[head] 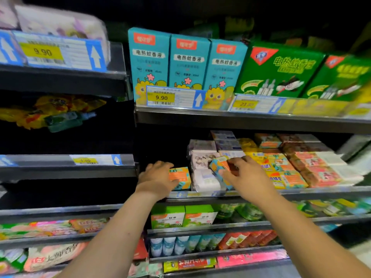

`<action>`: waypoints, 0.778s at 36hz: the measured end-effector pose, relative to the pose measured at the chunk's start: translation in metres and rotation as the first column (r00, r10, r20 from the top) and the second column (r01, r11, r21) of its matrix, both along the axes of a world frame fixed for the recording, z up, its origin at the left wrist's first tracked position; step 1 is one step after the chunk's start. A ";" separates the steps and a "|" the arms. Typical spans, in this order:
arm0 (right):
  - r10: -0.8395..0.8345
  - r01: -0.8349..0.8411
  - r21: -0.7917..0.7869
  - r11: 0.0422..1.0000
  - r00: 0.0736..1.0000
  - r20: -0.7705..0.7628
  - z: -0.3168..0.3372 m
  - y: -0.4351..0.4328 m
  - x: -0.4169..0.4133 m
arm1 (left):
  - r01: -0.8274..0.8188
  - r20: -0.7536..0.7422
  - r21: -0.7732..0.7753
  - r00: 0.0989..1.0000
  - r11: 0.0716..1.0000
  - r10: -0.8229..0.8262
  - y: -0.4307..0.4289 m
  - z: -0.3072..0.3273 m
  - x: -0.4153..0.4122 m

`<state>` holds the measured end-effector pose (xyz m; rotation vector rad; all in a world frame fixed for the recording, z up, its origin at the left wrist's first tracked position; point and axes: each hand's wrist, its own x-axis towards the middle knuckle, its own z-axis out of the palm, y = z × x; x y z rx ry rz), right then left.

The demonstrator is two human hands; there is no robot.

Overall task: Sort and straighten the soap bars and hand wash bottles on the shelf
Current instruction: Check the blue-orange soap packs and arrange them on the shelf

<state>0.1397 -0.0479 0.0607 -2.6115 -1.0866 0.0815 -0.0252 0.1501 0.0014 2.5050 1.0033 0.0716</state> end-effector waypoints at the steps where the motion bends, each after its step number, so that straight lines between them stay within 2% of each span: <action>1: 0.003 -0.003 -0.006 1.000 0.999 -0.033 0.000 -0.002 0.000 | 0.036 -0.012 -0.031 0.999 0.999 -0.037 0.000 0.002 0.002; 5: -0.005 0.016 0.072 0.997 0.987 -0.159 -0.003 -0.008 0.000 | 0.074 -0.046 -0.118 0.996 0.990 -0.080 0.001 0.003 0.008; 9: 0.021 0.010 0.136 0.991 0.974 -0.225 -0.006 -0.008 0.003 | 0.046 -0.109 -0.033 0.993 0.998 -0.050 0.003 -0.002 0.012; 14: -0.003 0.067 0.171 0.983 0.938 -0.348 -0.003 -0.008 0.008 | 0.023 -0.059 -0.016 0.998 1.000 -0.023 0.007 -0.005 0.014; 18: -0.025 0.103 0.207 0.973 0.937 -0.349 -0.006 -0.006 0.007 | -0.086 0.119 -0.020 0.989 0.996 0.088 0.006 -0.010 0.006; 22: -0.041 0.140 0.322 0.936 0.954 -0.297 -0.016 -0.013 0.007 | -0.194 0.378 -0.087 0.901 0.977 0.212 -0.001 -0.013 -0.002; 26: -0.018 0.138 0.426 0.894 0.962 -0.272 -0.021 -0.030 0.009 | -0.247 0.476 -0.074 0.843 0.966 0.252 -0.017 -0.006 0.000; 28: -0.005 0.118 0.455 0.882 0.970 -0.242 -0.019 -0.042 0.012 | -0.216 0.514 -0.124 0.821 0.968 0.249 -0.025 0.001 0.003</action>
